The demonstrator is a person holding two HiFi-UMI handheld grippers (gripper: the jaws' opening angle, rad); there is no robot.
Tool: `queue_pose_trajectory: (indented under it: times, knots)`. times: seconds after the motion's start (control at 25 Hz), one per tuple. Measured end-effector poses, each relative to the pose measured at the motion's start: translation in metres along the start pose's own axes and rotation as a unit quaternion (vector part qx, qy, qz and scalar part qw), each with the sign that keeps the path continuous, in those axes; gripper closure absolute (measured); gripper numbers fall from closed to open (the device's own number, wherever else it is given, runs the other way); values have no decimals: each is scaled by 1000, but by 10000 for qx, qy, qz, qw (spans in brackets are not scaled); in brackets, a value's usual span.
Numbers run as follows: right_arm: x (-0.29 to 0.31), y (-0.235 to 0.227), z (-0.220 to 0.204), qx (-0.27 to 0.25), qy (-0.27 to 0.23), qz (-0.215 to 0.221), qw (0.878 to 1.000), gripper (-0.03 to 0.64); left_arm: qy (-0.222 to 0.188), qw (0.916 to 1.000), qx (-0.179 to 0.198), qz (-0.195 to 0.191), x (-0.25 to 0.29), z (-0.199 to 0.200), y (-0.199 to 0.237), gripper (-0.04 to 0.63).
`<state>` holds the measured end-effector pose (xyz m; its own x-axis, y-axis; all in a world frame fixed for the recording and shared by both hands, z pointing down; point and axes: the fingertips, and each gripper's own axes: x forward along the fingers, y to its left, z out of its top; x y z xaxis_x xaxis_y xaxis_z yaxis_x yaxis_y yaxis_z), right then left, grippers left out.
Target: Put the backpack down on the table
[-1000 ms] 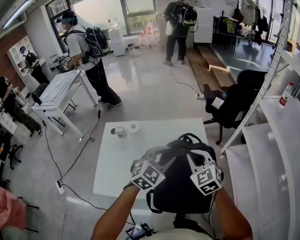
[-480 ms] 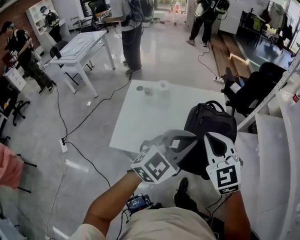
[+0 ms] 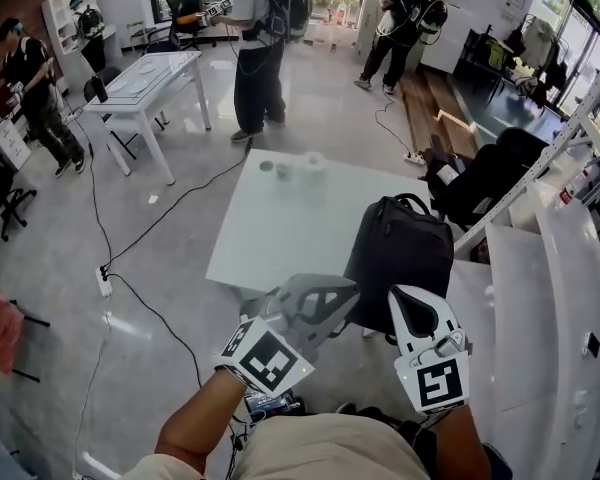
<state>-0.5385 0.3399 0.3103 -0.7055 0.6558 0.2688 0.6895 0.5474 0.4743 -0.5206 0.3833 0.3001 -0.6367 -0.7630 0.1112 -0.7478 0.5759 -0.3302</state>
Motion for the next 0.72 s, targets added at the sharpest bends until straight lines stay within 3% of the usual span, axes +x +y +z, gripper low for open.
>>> queue_pose_trajectory:
  times: [0.32, 0.72]
  knots:
    - [-37, 3, -8, 63, 56, 11, 10000, 594, 159, 9998, -43, -93, 3, -2, -39, 583]
    - [-79, -22, -54, 289, 80, 186, 9994, 593, 417, 9987, -169, -237, 54, 2, -90, 583]
